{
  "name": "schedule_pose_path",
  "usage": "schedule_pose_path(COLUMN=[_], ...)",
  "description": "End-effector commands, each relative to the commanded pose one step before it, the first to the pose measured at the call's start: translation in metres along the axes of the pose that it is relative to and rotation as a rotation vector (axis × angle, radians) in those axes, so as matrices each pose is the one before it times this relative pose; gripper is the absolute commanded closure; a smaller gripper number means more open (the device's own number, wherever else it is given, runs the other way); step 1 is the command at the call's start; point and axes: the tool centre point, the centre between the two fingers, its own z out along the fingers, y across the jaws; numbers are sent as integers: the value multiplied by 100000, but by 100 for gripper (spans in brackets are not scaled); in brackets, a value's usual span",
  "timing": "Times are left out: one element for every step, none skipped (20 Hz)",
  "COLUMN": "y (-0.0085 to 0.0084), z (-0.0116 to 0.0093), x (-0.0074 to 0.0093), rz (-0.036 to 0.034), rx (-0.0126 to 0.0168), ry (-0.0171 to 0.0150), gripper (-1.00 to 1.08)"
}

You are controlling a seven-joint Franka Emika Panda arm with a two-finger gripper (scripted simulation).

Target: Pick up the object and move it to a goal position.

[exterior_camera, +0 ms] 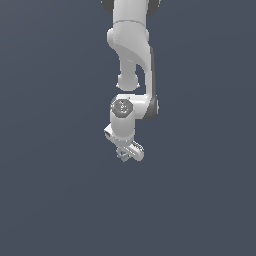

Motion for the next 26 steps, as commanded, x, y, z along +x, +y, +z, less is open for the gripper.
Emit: schedule_pose_path(y=[11, 0, 0, 0, 0, 0, 0, -25, -11, -33, -55, -78, -101, -124, -147, -171, -196, -222, -225, -268, -290, -311, -331, -344, -369, -387], z=[63, 0, 0, 0, 0, 0, 0, -60, -30, -89, -148, -208, -269, -330, -393, -458, -525, -592, -647, -718, -776, -832, -885, -927, -983, -1027], x=[27, 0, 0, 0, 0, 0, 0, 15, -9, -26, -43, -60, -77, -95, -113, -131, -149, -167, -167, -201, -215, -229, -242, -246, -263, -271], rz=[19, 0, 0, 0, 0, 0, 0, -4, 0, 0, 0, 0, 0, 0, 0, 0, 0, 0, 45, 0, 0, 0, 0, 22, 0, 0], rx=[-10, 0, 0, 0, 0, 0, 0, 69, 0, 0, 0, 0, 0, 0, 0, 0, 0, 0, -17, 0, 0, 0, 0, -40, 0, 0], ry=[23, 0, 0, 0, 0, 0, 0, 49, 0, 0, 0, 0, 0, 0, 0, 0, 0, 0, -6, 0, 0, 0, 0, 17, 0, 0], gripper=[108, 108, 108, 108, 108, 108, 108, 108, 108, 108, 108, 108, 108, 108, 108, 108, 108, 108, 108, 108, 108, 108, 108, 108, 108, 108])
